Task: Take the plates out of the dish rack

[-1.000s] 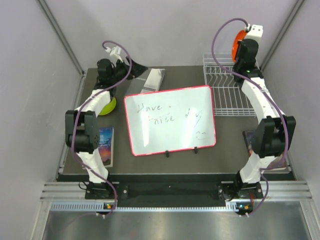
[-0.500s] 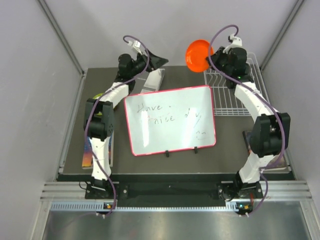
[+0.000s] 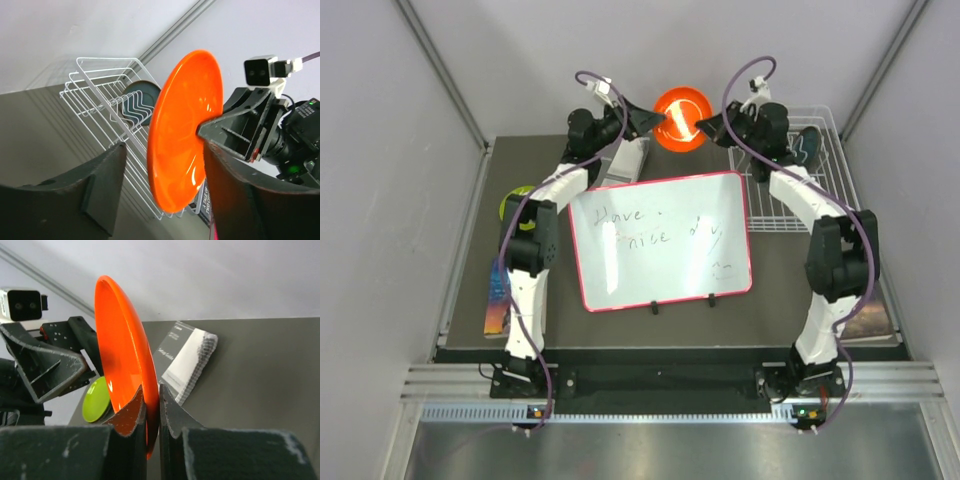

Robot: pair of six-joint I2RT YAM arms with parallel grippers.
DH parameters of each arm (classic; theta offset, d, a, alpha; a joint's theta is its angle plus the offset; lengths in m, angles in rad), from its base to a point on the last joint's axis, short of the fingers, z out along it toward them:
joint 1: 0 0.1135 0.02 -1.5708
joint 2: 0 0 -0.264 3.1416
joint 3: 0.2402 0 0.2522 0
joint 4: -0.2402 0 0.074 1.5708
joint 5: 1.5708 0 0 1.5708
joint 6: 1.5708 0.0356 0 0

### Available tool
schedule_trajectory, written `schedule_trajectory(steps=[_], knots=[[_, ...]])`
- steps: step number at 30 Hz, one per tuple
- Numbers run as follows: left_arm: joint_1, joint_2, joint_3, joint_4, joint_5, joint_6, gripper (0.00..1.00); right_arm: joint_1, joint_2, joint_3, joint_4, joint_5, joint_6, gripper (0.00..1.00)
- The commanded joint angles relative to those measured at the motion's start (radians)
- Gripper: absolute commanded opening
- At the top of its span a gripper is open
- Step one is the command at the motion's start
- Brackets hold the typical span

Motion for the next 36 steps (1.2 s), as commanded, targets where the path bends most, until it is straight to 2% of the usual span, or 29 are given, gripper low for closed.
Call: schedule_trajectory(steps=[1,4,7,8,13,16,19,20,23,25,29,36], knots=[[0.001,0.001,0.047,0.082,-0.006,-0.006,0.59,0.028,0.020,0.033,0.154,-0.086,0.089,0.00],[0.001,-0.001,0.050,0.082,-0.003,-0.009,0.57,0.036,0.038,0.050,0.183,-0.132,0.114,0.00],[0.001,-0.007,0.048,0.054,0.001,0.010,0.41,0.036,0.055,0.061,0.211,-0.173,0.138,0.00],[0.001,-0.012,0.047,0.048,0.000,0.027,0.30,0.036,0.057,0.064,0.211,-0.181,0.138,0.00],[0.001,-0.018,0.036,0.056,0.000,0.037,0.00,0.036,0.075,0.093,0.212,-0.215,0.149,0.01],[0.003,-0.022,0.028,0.074,0.009,0.040,0.00,0.036,0.078,0.102,0.212,-0.218,0.149,0.03],[0.003,-0.048,-0.012,0.082,-0.011,0.079,0.00,0.034,0.077,0.104,0.217,-0.222,0.143,0.10],[0.004,-0.067,-0.024,0.054,-0.013,0.093,0.00,0.033,0.075,0.099,0.220,-0.224,0.140,0.25],[0.015,-0.123,-0.074,0.028,-0.049,0.140,0.00,0.018,0.071,0.091,0.214,-0.215,0.131,0.51],[0.044,-0.156,-0.099,0.008,-0.063,0.160,0.00,-0.004,0.063,0.088,0.199,-0.195,0.117,0.58],[0.139,-0.241,-0.166,0.019,-0.066,0.153,0.00,-0.048,0.040,0.075,0.139,-0.150,0.060,0.63],[0.319,-0.343,-0.297,0.076,-0.065,0.103,0.00,-0.136,-0.024,0.009,0.106,-0.118,0.013,0.63]])
